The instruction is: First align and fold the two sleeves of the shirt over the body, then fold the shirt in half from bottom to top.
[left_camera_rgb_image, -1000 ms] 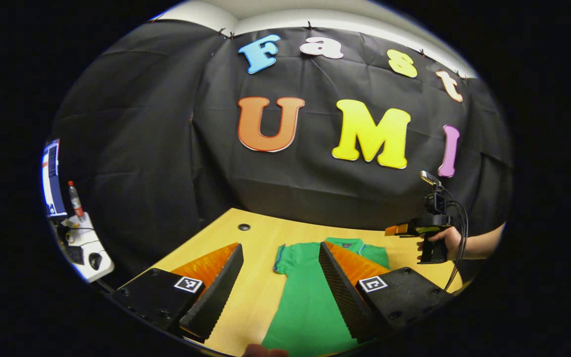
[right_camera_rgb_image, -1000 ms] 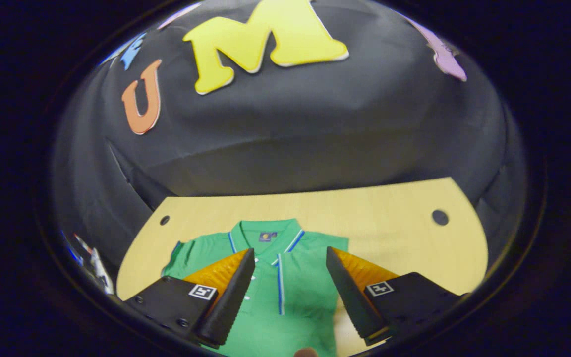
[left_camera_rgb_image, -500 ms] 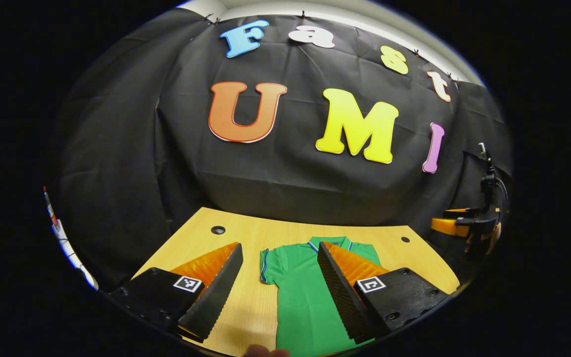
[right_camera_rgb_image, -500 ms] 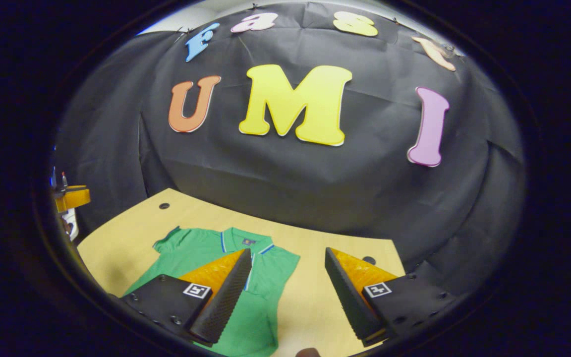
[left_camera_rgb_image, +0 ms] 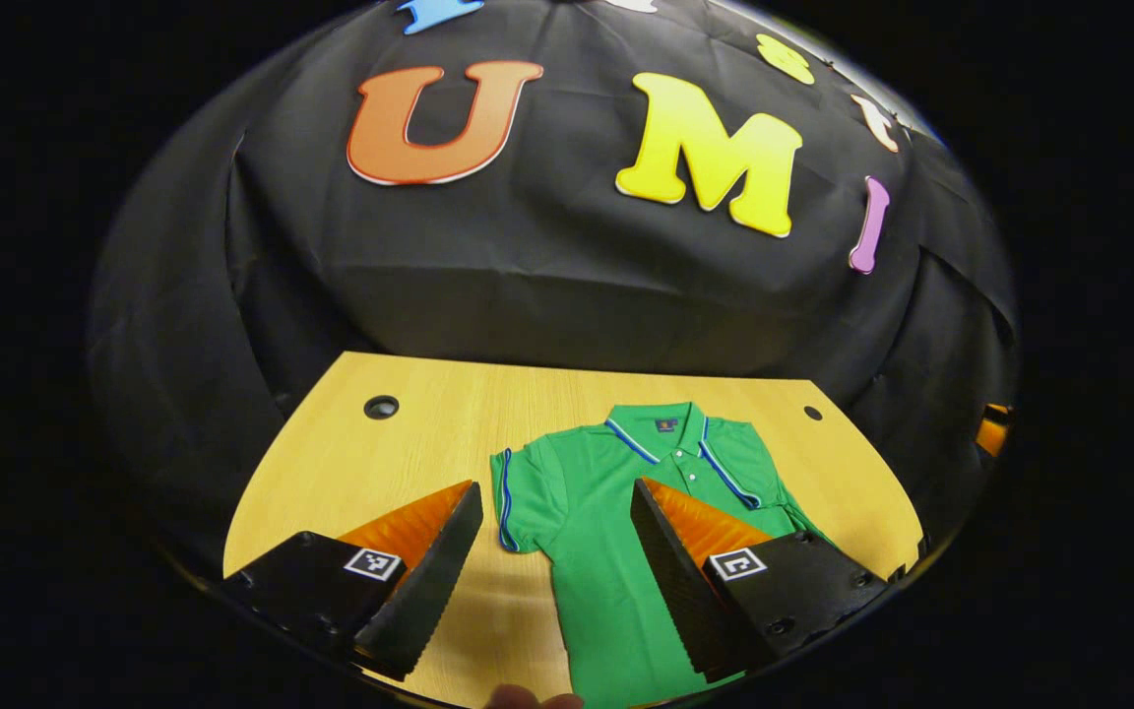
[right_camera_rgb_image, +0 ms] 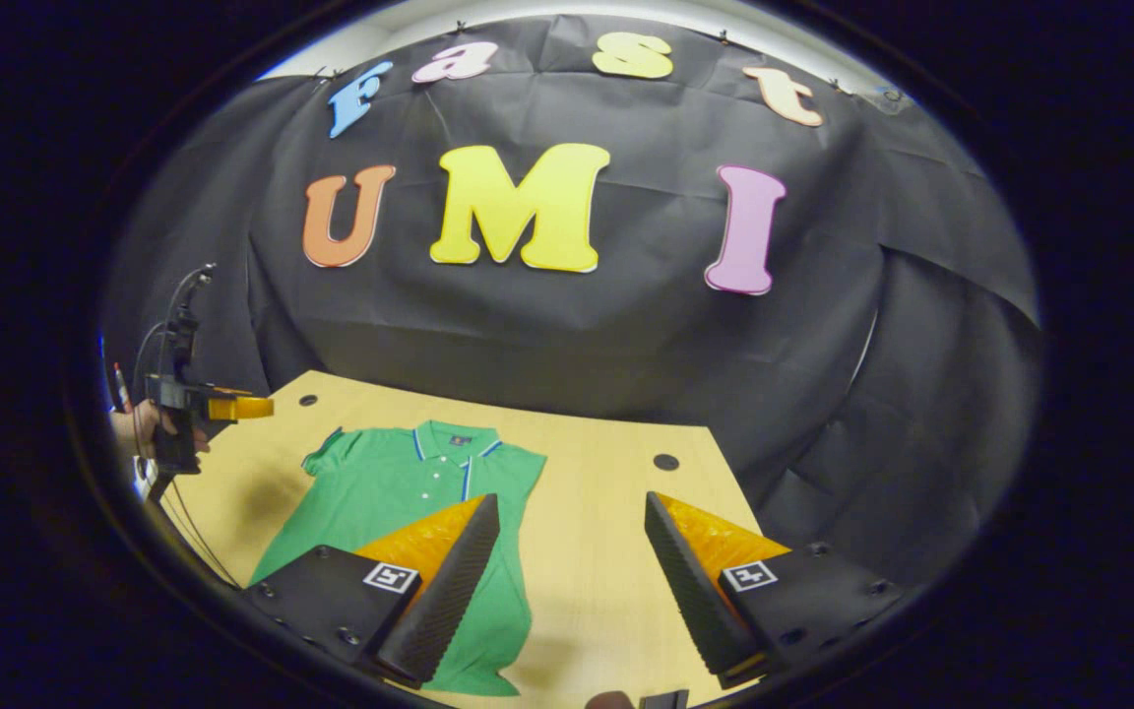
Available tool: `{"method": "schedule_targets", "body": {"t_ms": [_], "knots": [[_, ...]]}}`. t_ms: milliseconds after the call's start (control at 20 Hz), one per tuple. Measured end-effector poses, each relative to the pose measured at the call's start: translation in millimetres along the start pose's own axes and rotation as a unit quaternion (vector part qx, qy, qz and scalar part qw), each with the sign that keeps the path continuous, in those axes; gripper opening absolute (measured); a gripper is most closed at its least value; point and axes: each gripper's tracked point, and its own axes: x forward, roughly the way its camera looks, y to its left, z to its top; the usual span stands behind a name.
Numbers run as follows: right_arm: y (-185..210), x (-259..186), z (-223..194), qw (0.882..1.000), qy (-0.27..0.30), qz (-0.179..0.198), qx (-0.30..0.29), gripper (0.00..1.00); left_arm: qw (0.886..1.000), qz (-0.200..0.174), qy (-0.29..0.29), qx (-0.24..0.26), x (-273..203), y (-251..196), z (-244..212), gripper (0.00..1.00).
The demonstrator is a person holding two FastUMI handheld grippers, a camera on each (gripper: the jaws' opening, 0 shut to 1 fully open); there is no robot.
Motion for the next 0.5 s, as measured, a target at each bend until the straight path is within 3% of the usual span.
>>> {"method": "schedule_targets", "body": {"t_ms": [500], "knots": [[-18.6,-34.2,-57.6,0.997,0.032,-0.027,0.063,0.94,0.99,0.001,0.138,0.009,80.8,24.7,-55.3,1.0]]}}
